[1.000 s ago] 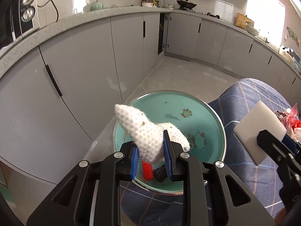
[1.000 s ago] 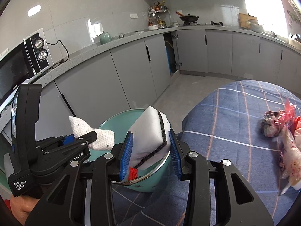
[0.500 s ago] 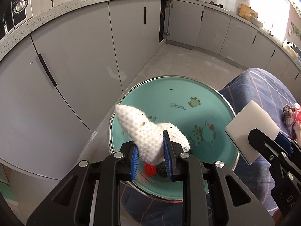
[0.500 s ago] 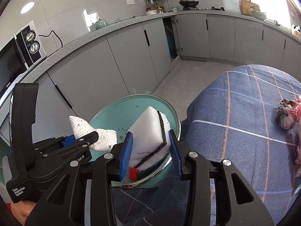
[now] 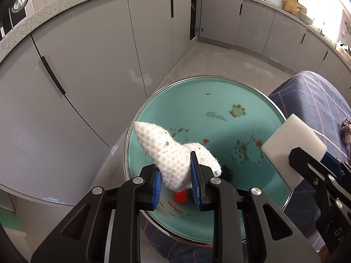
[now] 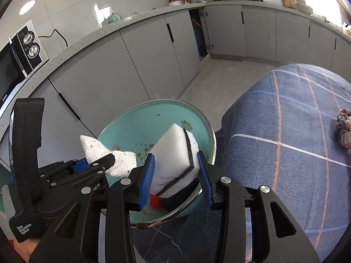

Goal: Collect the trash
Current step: 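Carry the cloth and sponge over the teal bin with both tools, then open both tools to drop the cloth and sponge into the bin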

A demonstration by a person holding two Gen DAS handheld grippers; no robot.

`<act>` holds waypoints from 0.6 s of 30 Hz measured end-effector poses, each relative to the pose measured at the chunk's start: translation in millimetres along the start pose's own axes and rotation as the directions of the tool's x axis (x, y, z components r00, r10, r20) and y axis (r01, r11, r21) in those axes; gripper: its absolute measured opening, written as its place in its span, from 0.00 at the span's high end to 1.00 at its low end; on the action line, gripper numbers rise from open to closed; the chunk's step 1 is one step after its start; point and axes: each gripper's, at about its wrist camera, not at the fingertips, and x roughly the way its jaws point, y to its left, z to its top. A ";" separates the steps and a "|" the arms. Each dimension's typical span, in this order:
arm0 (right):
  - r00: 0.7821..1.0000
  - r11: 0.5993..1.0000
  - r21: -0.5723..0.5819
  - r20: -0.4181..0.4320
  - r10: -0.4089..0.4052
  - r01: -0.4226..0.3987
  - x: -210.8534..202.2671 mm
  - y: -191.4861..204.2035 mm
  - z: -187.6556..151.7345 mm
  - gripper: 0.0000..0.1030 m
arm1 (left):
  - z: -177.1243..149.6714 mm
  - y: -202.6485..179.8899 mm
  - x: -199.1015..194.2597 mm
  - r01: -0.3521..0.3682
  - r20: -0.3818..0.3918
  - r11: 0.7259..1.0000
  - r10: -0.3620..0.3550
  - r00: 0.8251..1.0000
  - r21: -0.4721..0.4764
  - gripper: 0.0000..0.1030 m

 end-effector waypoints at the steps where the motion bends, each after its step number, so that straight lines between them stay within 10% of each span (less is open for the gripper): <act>1: 1.000 1.000 0.005 -0.011 0.005 -0.005 3.1 -0.5 1.0 0.60 | -0.4 -0.1 0.7 0.000 -0.002 1.000 0.000 1.000 -0.001 0.77; 10: 0.998 0.995 0.073 -0.021 0.063 -0.061 -1.6 -13.5 8.0 0.38 | 0.4 -2.8 1.0 -0.024 0.003 1.000 0.024 1.000 0.013 0.62; 18: 0.985 0.998 0.051 0.167 -0.035 0.027 -67.8 -22.7 3.1 0.38 | -1.0 -11.4 -28.9 -0.113 0.122 0.994 0.110 0.986 0.016 0.15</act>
